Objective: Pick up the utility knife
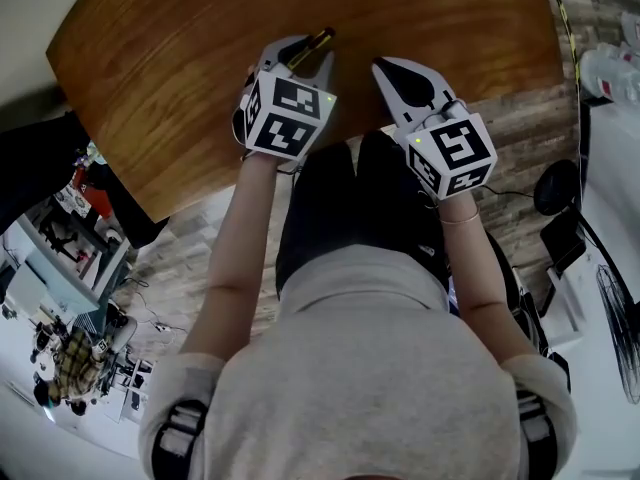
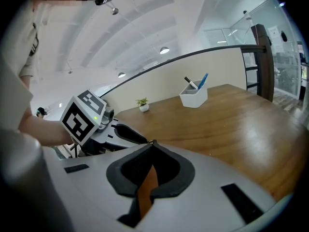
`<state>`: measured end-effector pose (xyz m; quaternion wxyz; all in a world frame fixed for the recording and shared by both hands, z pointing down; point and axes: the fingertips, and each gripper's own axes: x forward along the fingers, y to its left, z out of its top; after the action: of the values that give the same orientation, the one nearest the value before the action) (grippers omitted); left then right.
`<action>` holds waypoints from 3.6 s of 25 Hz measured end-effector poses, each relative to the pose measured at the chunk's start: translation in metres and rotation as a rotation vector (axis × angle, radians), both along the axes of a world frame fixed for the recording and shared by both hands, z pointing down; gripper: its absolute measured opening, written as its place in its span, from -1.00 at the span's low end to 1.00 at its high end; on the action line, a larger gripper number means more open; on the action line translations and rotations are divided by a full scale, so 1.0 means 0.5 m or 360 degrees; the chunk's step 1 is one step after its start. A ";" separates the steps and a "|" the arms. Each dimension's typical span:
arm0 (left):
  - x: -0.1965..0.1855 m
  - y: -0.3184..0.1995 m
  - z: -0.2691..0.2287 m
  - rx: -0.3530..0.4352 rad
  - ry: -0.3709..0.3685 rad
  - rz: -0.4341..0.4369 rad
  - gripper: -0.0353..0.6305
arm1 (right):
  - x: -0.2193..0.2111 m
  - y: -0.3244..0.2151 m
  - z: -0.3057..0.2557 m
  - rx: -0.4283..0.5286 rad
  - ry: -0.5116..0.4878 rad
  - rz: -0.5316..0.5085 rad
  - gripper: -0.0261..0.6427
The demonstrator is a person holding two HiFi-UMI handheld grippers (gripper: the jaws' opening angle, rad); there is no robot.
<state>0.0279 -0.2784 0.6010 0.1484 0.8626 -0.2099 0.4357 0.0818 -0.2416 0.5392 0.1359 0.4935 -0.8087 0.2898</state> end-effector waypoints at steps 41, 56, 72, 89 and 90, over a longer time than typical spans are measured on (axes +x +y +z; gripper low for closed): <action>0.034 0.022 -0.226 0.0075 0.0388 -0.0196 -0.66 | 0.041 -0.038 -0.195 0.0310 0.0079 -0.0052 -0.89; -0.016 -0.058 -0.388 0.0319 0.0564 -0.0288 -0.66 | 0.004 -0.101 -0.299 0.0468 0.0144 -0.0114 -0.89; -0.064 -0.123 -0.517 0.0541 0.0734 -0.0393 -0.66 | -0.057 -0.153 -0.405 0.0650 0.0163 -0.0206 -0.89; -0.071 -0.085 -0.574 0.0650 0.0985 -0.0536 -0.66 | -0.074 -0.134 -0.472 0.0822 0.0126 -0.0219 -0.89; -0.070 -0.080 -0.574 0.0648 0.1002 -0.0541 -0.66 | -0.074 -0.131 -0.475 0.0830 0.0123 -0.0220 -0.89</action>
<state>-0.0072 -0.3183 0.3140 0.1014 0.9186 -0.3757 0.0692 0.0448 -0.3073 0.3019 0.0543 0.4662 -0.8820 0.0426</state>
